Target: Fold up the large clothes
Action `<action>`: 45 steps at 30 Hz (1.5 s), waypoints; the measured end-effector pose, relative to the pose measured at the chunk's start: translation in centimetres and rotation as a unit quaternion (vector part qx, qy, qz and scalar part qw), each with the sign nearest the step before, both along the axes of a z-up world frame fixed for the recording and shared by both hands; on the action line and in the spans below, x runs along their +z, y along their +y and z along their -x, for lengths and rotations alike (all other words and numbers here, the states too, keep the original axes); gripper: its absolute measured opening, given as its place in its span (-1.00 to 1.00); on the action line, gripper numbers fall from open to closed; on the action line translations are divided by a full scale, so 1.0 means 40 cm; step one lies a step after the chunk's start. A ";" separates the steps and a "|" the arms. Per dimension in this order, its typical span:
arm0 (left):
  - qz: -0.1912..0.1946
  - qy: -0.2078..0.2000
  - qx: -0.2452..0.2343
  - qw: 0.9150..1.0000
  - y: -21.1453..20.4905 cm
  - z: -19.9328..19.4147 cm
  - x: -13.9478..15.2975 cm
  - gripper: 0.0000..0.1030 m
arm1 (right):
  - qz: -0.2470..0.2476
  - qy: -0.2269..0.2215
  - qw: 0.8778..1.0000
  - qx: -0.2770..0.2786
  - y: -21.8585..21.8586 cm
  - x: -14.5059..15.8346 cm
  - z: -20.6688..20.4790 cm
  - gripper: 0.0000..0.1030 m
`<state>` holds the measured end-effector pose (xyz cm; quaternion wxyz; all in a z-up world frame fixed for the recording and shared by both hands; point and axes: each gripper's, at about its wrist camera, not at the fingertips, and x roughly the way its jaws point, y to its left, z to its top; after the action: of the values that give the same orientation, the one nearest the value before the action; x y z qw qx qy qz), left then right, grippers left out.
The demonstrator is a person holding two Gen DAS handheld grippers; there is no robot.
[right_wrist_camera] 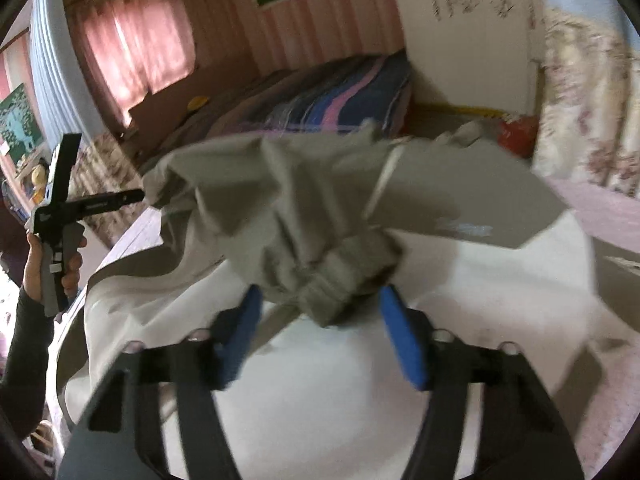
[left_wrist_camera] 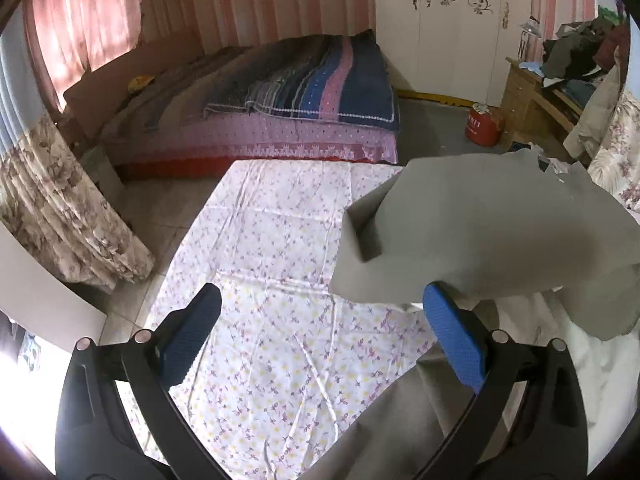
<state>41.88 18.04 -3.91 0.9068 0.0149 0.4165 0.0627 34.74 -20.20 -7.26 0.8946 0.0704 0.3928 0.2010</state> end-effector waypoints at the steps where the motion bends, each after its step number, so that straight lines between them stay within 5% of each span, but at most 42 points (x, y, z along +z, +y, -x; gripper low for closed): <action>1: 0.000 0.000 -0.002 1.000 0.002 0.008 -0.005 0.94 | 0.003 0.007 1.000 0.006 0.015 -0.010 -0.016 0.06; 4: -0.005 -0.006 -0.007 1.000 -0.018 0.011 -0.003 0.94 | 0.016 -0.022 1.000 0.009 0.040 0.002 -0.037 -0.86; 7: -0.007 -0.021 -0.012 1.000 -0.033 0.023 0.023 0.94 | 0.058 -0.107 0.992 -0.039 -0.005 0.123 -0.001 -0.87; 10: 0.000 -0.035 -0.017 0.999 -0.036 0.035 0.049 0.94 | 0.160 -0.190 0.960 -0.130 -0.097 0.243 0.044 -0.87; 13: 0.019 -0.030 -0.037 0.999 -0.059 0.031 0.041 0.94 | 0.194 -0.189 0.936 -0.224 -0.250 0.281 0.063 -0.87; 15: 0.021 -0.015 -0.057 0.998 -0.099 0.018 0.008 0.94 | 0.220 -0.149 0.926 -0.267 -0.347 0.254 0.066 -0.87; 18: 0.009 0.011 -0.091 0.996 -0.169 -0.003 -0.048 0.94 | 0.154 -0.051 0.946 -0.280 -0.479 0.165 0.069 -0.86; 21: -0.034 0.020 -0.119 0.992 -0.264 -0.030 -0.076 0.94 | 0.090 0.001 0.956 -0.279 -0.543 0.096 0.081 -0.85; 24: -0.058 0.015 -0.156 0.986 -0.334 -0.034 -0.055 0.94 | 0.026 0.014 0.961 -0.276 -0.581 0.092 0.090 -0.84; 28: -0.094 0.002 -0.224 0.970 -0.440 0.013 -0.023 0.94 | 0.052 0.010 0.962 -0.268 -0.551 0.104 0.071 -0.80; 32: -0.213 0.024 -0.219 0.952 -0.498 0.010 -0.104 0.94 | 0.054 0.002 0.964 -0.261 -0.551 0.126 0.064 -0.79; 33: -0.218 0.033 -0.215 0.951 -0.497 -0.001 -0.122 0.93 | 0.049 0.001 0.965 -0.259 -0.539 0.131 0.081 -0.79; 34: -0.207 0.041 -0.214 0.954 -0.492 -0.013 -0.132 0.72 | 0.045 0.002 0.965 -0.258 -0.537 0.132 0.087 -0.79; 35: -0.184 0.055 -0.214 0.958 -0.484 -0.028 -0.139 0.10 | 0.041 0.004 0.966 -0.255 -0.533 0.131 0.088 -0.79; 36: -0.152 0.076 -0.212 0.962 -0.473 -0.048 -0.146 -0.24 | 0.036 0.007 0.968 -0.249 -0.529 0.125 0.085 -0.79; 38: -0.127 0.077 -0.188 0.971 -0.452 -0.070 -0.138 -0.56 | 0.026 0.012 0.971 -0.237 -0.516 0.121 0.083 -0.83; 41: -0.075 0.058 -0.165 0.982 -0.397 -0.073 -0.101 -0.66 | 0.003 0.015 0.976 -0.217 -0.488 0.131 0.091 -0.85; 45: 0.002 0.040 -0.103 0.994 -0.238 -0.048 -0.061 -0.69 | -0.109 0.050 0.977 -0.175 -0.457 0.135 0.093 -0.86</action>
<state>43.80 8.53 -6.34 0.8913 0.0584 0.4484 -0.0327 31.00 -38.50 -1.85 0.8821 0.2452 0.3944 0.0791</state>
